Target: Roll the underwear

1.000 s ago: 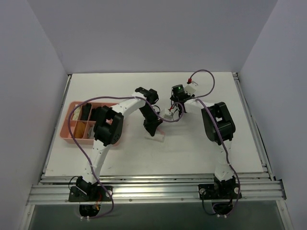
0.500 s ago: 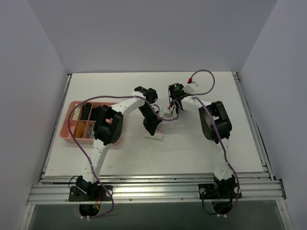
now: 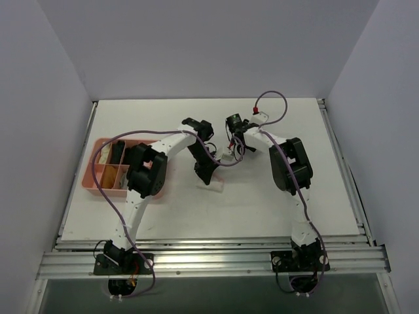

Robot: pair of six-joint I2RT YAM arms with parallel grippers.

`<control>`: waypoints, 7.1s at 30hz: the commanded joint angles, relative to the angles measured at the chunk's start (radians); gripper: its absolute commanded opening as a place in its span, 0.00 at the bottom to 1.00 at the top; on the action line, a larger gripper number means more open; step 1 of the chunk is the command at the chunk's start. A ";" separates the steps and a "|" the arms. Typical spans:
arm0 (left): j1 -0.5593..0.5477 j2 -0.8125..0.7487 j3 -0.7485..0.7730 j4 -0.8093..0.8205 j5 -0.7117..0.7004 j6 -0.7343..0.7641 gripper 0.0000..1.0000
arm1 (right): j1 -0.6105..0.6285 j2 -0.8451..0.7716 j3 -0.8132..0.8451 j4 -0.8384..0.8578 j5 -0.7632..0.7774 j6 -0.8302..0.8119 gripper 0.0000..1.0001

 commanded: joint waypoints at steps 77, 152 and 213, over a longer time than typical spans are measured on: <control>0.065 -0.026 -0.104 0.065 -0.047 0.028 0.02 | 0.017 0.168 -0.581 0.807 -1.189 0.046 0.53; 0.091 0.109 0.034 -0.080 -0.027 0.059 0.02 | 0.596 -0.552 -0.573 0.225 -0.422 -1.416 0.48; 0.232 -0.052 0.103 -0.160 0.104 0.077 0.14 | 0.425 -0.274 -0.501 0.166 -0.569 -1.463 0.00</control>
